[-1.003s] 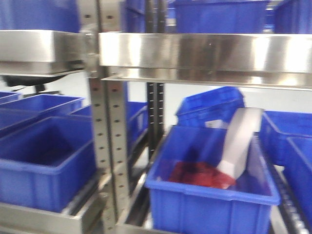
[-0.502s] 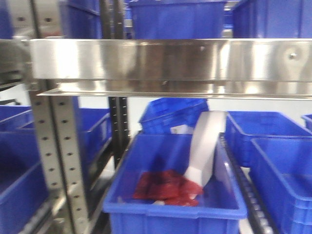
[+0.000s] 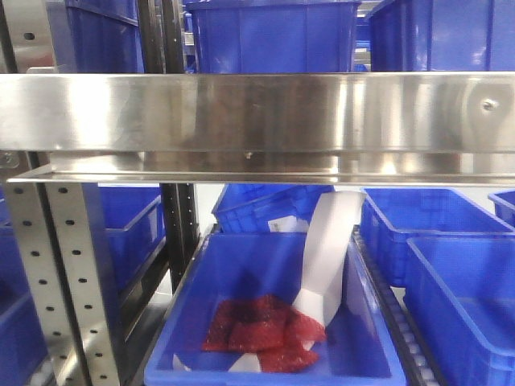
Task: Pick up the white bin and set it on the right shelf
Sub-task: 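Drive the base up to the metal shelf rack holding the bin, then raise the held bin with both grippers above the upper shelf lip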
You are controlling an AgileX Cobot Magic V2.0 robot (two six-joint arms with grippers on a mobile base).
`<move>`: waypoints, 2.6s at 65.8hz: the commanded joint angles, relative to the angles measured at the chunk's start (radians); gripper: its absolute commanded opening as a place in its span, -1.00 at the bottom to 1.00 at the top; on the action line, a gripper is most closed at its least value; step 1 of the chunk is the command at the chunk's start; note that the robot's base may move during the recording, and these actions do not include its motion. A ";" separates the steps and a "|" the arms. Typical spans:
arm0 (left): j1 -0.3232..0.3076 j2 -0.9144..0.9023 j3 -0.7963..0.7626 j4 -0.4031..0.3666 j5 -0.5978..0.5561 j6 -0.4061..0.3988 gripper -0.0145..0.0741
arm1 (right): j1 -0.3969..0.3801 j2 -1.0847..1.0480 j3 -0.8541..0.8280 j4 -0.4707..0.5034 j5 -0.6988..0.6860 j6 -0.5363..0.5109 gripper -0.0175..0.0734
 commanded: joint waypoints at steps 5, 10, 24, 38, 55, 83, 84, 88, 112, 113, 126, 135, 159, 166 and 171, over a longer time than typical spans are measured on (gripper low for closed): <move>-0.024 -0.006 -0.033 -0.158 0.031 0.020 -0.18 | 0.019 -0.018 -0.038 0.239 0.113 0.000 0.29; -0.024 -0.006 -0.033 -0.158 0.031 0.020 -0.18 | 0.019 -0.018 -0.038 0.239 0.113 0.000 0.29; -0.024 -0.006 -0.033 -0.158 0.031 0.020 -0.18 | 0.019 -0.018 -0.038 0.239 0.113 0.000 0.29; -0.024 -0.006 -0.033 -0.158 0.031 0.020 -0.18 | 0.019 -0.018 -0.038 0.239 0.113 0.000 0.29; -0.024 -0.006 -0.033 -0.158 0.031 0.020 -0.18 | 0.019 -0.018 -0.038 0.239 0.113 0.000 0.29; -0.024 -0.006 -0.033 -0.158 0.031 0.020 -0.18 | 0.019 -0.018 -0.038 0.239 0.113 0.000 0.29; -0.024 -0.006 -0.033 -0.158 0.031 0.020 -0.18 | 0.019 -0.018 -0.038 0.239 0.113 0.000 0.29; -0.024 -0.006 -0.033 -0.158 0.031 0.020 -0.18 | 0.019 -0.018 -0.038 0.239 0.113 0.000 0.29; -0.024 -0.006 -0.033 -0.158 0.031 0.020 -0.18 | 0.019 -0.018 -0.038 0.239 0.113 0.000 0.29; -0.024 -0.006 -0.033 -0.158 0.031 0.020 -0.18 | 0.019 -0.018 -0.038 0.239 0.113 0.000 0.29; -0.024 -0.006 -0.033 -0.158 0.031 0.020 -0.18 | 0.019 -0.018 -0.038 0.239 0.112 0.000 0.29; -0.024 -0.006 -0.033 -0.158 0.031 0.020 -0.18 | 0.019 -0.018 -0.038 0.239 0.112 0.000 0.29; -0.024 -0.004 -0.033 -0.178 0.060 0.020 -0.18 | 0.019 -0.018 -0.038 0.245 0.149 0.000 0.29; -0.024 0.015 -0.033 -0.244 0.099 0.018 -0.18 | 0.019 0.008 -0.038 0.277 0.172 0.033 0.29; -0.024 0.045 -0.033 -0.293 0.106 0.017 -0.18 | 0.019 0.042 -0.038 0.311 0.172 0.059 0.29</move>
